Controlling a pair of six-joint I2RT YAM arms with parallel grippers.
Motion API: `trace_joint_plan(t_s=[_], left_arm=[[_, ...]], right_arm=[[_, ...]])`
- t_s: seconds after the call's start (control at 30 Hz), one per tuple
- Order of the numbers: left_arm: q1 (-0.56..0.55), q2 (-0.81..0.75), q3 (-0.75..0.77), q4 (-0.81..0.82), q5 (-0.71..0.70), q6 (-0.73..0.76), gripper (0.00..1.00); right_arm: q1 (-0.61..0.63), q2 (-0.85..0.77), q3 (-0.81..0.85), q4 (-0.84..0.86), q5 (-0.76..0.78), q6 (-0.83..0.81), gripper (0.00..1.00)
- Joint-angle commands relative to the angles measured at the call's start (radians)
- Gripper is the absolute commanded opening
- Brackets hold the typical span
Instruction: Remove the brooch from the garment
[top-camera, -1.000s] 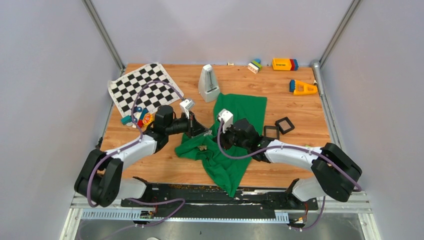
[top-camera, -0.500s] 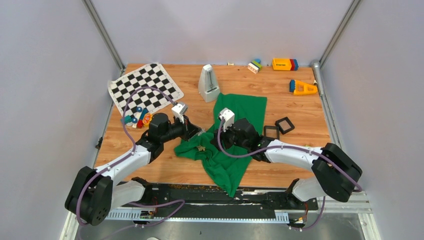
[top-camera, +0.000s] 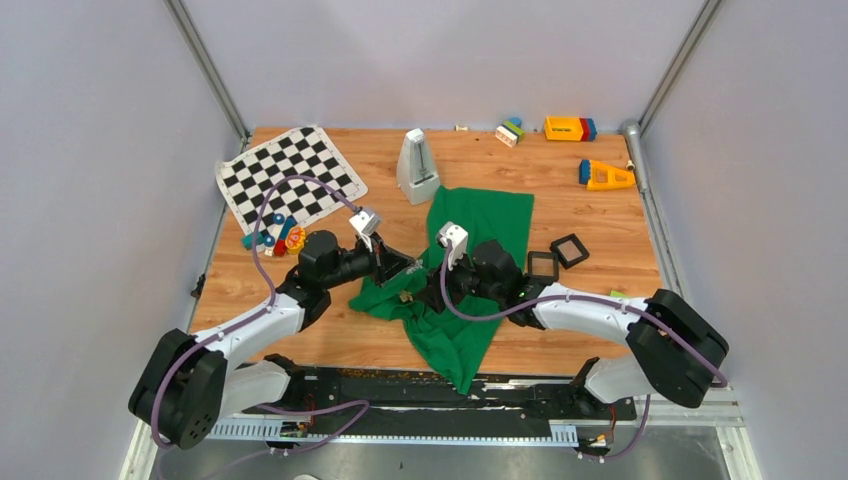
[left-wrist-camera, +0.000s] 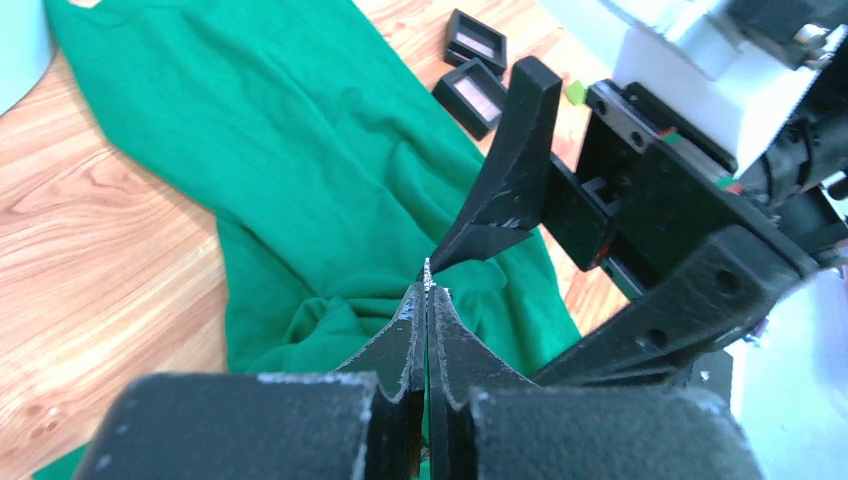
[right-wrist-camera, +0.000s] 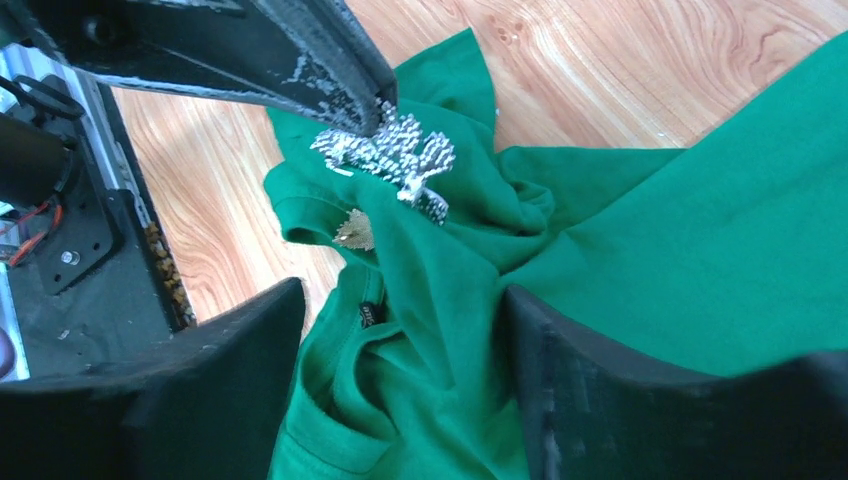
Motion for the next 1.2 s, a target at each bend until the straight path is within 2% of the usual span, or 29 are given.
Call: trace_joint_plan(t_s=[0.0,0.1,0.2,0.23,0.3,0.43,0.5,0.7,0.97,1.17], left_arm=[[-0.023,0.009,0.019,0.095,0.058,-0.011,0.0],[-0.028,0.002,0.017,0.092,0.047,-0.004,0.0],[-0.029,0.001,0.022,0.066,0.025,0.005,0.0],[-0.029,0.005,0.025,0.058,0.022,0.01,0.0],[-0.029,0.014,0.036,0.027,0.008,0.022,0.08],[-0.029,0.057,0.085,-0.073,0.034,0.058,0.42],[-0.029,0.096,0.127,-0.144,0.064,0.08,0.47],[-0.029,0.169,0.172,-0.198,0.071,0.076,0.49],[-0.028,0.11,0.152,-0.217,-0.014,0.081,0.52],[-0.029,0.103,0.15,-0.217,-0.021,0.078,0.51]], right_arm=[[-0.002,0.018,0.037,0.038,0.016,0.017,0.61],[-0.002,0.019,0.039,0.036,0.042,0.026,0.33],[-0.003,0.005,0.034,0.026,0.13,0.048,0.06],[-0.005,0.001,0.032,0.021,0.17,0.056,0.01],[-0.01,-0.005,0.03,0.005,0.221,0.061,0.0],[-0.012,0.012,0.059,-0.05,0.211,0.021,0.0],[-0.012,0.023,0.075,-0.077,0.226,0.009,0.0],[-0.002,0.015,0.068,-0.07,0.185,-0.028,0.0],[0.033,0.061,0.099,-0.085,0.166,-0.058,0.0],[0.042,0.083,0.113,-0.089,0.166,-0.062,0.0]])
